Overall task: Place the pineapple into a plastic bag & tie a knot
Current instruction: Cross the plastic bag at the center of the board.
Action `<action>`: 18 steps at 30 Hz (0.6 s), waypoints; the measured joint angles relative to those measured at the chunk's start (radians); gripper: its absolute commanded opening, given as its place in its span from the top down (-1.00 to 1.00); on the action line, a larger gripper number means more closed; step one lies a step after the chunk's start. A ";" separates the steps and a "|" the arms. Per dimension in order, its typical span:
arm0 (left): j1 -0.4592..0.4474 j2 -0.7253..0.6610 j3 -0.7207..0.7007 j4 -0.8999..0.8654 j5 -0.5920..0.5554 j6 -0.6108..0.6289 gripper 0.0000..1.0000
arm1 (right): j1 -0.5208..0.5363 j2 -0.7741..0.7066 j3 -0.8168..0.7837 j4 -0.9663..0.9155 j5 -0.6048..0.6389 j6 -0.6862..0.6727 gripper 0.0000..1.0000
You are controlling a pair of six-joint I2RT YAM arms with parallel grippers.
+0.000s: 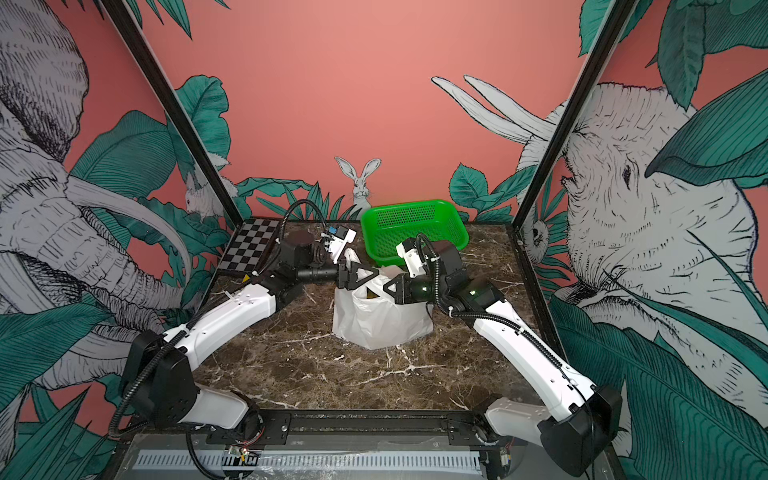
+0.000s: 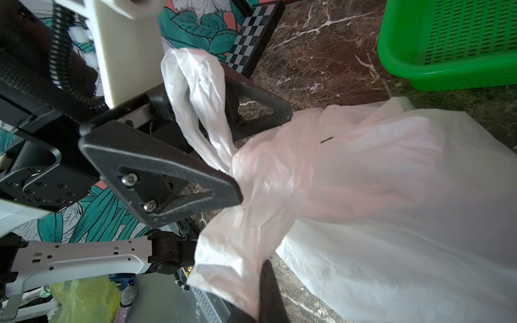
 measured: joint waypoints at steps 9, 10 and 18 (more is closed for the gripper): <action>0.000 0.005 0.000 -0.018 0.080 -0.015 -0.55 | 0.055 0.009 0.000 -0.079 0.032 -0.077 1.00; 0.000 0.007 0.000 -0.021 0.091 -0.015 -0.54 | 0.060 0.013 0.000 -0.085 0.037 -0.082 1.00; 0.000 0.015 -0.009 -0.058 0.151 -0.003 -0.32 | 0.084 0.046 0.000 -0.097 0.060 -0.098 1.00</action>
